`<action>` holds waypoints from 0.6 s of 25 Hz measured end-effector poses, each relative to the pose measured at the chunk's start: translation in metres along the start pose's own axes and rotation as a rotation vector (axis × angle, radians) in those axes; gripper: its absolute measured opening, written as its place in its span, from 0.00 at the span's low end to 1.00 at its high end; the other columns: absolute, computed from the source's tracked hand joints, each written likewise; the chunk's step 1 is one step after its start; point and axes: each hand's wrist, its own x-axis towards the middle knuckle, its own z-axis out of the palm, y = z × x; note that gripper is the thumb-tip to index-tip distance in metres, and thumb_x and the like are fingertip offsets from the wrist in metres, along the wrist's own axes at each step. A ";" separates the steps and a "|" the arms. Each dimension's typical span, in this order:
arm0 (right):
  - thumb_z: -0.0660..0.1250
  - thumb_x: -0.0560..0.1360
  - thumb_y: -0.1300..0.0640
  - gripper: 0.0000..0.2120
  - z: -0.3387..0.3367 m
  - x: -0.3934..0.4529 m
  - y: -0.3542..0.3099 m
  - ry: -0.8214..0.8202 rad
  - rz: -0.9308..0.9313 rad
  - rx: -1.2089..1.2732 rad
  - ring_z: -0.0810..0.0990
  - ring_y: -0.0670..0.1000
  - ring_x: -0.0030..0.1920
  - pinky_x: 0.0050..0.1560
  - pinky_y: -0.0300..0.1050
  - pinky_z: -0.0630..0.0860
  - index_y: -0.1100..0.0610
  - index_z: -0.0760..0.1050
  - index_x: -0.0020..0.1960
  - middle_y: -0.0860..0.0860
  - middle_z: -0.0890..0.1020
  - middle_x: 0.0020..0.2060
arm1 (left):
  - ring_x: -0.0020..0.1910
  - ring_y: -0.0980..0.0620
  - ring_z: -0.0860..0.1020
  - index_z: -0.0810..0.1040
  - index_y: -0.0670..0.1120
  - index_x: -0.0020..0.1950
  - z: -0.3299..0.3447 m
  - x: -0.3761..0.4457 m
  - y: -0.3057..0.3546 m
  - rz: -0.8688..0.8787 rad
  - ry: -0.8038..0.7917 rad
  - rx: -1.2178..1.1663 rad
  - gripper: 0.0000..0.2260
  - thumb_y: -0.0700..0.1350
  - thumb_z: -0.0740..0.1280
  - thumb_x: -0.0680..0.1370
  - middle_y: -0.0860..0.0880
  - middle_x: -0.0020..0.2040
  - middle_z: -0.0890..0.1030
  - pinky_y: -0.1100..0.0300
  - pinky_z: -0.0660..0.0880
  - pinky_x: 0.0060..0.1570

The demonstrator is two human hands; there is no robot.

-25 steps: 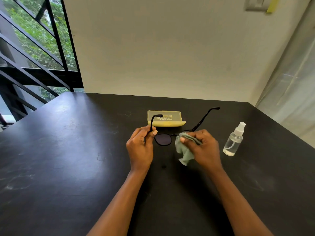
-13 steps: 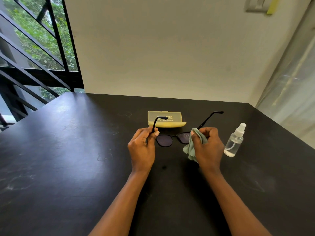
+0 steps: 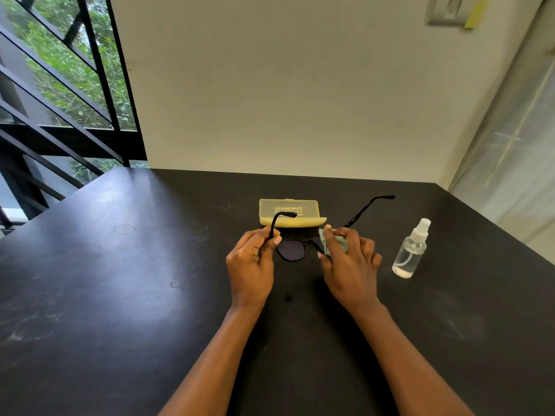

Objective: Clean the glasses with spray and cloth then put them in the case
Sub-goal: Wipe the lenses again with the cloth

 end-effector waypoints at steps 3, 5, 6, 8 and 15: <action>0.69 0.67 0.58 0.21 0.005 0.001 0.002 0.186 -0.088 0.023 0.65 0.55 0.50 0.40 0.49 0.61 0.50 0.76 0.60 0.55 0.77 0.53 | 0.44 0.61 0.80 0.81 0.41 0.52 0.000 -0.001 -0.002 -0.042 0.004 -0.032 0.09 0.36 0.69 0.73 0.52 0.45 0.80 0.65 0.79 0.43; 0.66 0.66 0.59 0.19 0.003 0.001 0.002 0.251 -0.118 0.068 0.65 0.52 0.50 0.40 0.49 0.60 0.48 0.79 0.55 0.53 0.79 0.51 | 0.43 0.58 0.80 0.81 0.40 0.53 -0.001 0.000 -0.002 -0.083 0.016 -0.044 0.09 0.37 0.69 0.73 0.51 0.46 0.79 0.65 0.79 0.41; 0.67 0.65 0.60 0.17 0.002 0.001 0.003 0.281 -0.121 0.084 0.65 0.52 0.50 0.40 0.49 0.59 0.48 0.80 0.53 0.52 0.79 0.50 | 0.42 0.59 0.80 0.80 0.40 0.54 -0.001 0.000 -0.002 -0.086 0.019 -0.041 0.10 0.37 0.68 0.73 0.51 0.45 0.79 0.68 0.79 0.40; 0.71 0.65 0.60 0.13 -0.001 0.000 0.006 0.327 -0.124 0.072 0.66 0.53 0.50 0.41 0.49 0.61 0.49 0.81 0.48 0.52 0.80 0.48 | 0.42 0.63 0.79 0.81 0.39 0.53 -0.003 0.001 -0.001 -0.081 0.028 -0.039 0.09 0.37 0.68 0.73 0.51 0.44 0.79 0.72 0.77 0.39; 0.79 0.59 0.48 0.19 0.000 0.000 0.003 0.407 -0.070 -0.158 0.66 0.57 0.51 0.43 0.49 0.57 0.56 0.81 0.46 0.51 0.74 0.50 | 0.43 0.62 0.79 0.81 0.38 0.51 -0.006 0.004 -0.001 -0.011 0.033 -0.052 0.09 0.39 0.68 0.73 0.50 0.45 0.80 0.65 0.79 0.40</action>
